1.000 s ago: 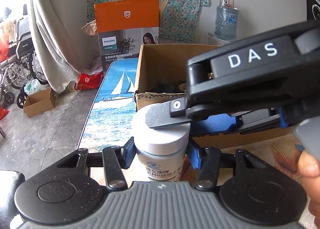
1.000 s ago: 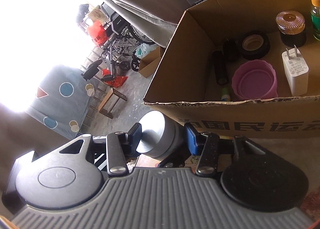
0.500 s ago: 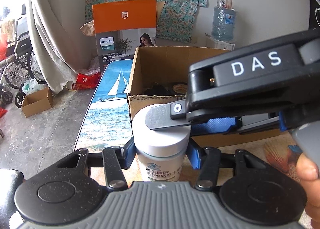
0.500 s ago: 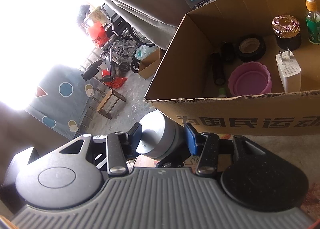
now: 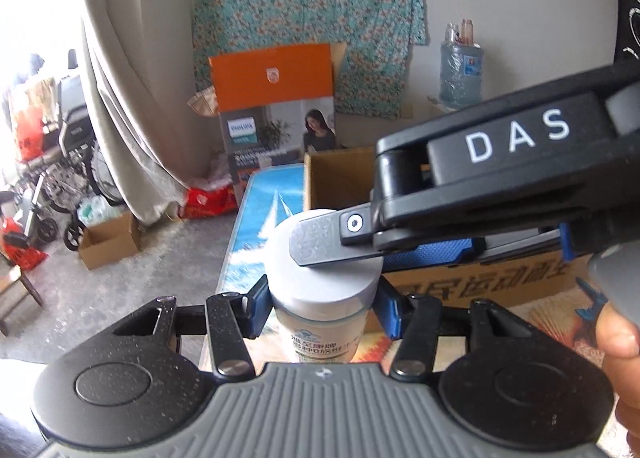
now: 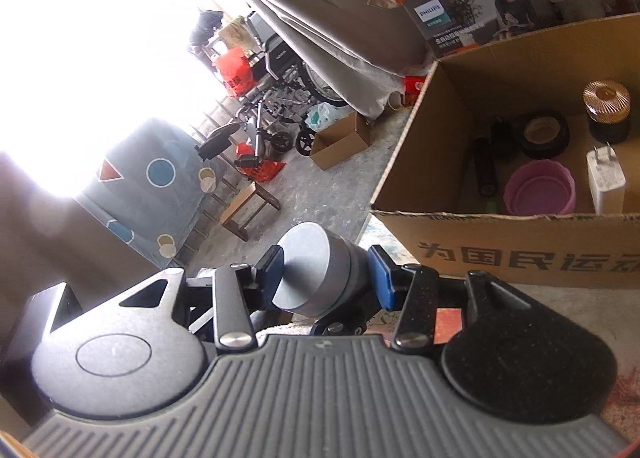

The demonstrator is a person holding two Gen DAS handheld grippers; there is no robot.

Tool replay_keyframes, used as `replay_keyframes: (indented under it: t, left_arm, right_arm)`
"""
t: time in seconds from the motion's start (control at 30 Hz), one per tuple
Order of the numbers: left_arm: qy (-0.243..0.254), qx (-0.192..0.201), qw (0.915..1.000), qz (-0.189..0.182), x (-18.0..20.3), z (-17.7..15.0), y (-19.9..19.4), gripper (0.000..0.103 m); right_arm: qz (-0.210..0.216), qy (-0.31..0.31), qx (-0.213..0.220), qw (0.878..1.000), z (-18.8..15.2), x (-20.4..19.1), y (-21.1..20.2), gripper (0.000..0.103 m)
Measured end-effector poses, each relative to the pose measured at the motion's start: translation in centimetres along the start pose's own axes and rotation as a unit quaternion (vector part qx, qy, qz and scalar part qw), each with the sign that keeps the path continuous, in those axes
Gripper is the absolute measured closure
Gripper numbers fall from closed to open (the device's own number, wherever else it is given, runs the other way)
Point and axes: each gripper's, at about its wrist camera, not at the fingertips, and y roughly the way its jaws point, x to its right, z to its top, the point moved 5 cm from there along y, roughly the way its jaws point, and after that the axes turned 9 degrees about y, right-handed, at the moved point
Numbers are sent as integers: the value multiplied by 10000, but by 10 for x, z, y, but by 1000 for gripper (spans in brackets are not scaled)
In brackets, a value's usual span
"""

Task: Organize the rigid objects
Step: 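Grasp the white supplement bottle by its lid with the right gripper, then lift the supplement bottle into the box and open the right gripper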

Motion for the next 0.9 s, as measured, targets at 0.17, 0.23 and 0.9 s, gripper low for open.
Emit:
replay_keyframes:
  t: [0.17, 0.23, 0.9]
  left_arm:
    - [105, 333, 9989, 324, -15, 32, -20, 49]
    - [153, 469, 9981, 363, -17, 47, -24, 49]
    - [656, 763, 9831, -1526, 126, 145, 95, 49]
  right_arm:
    - [320, -422, 190, 9984, 23, -39, -13, 57]
    - [387, -541, 301, 9973, 37, -51, -19, 57]
    - [-998, -7, 1464, 9842, 153, 82, -146, 57]
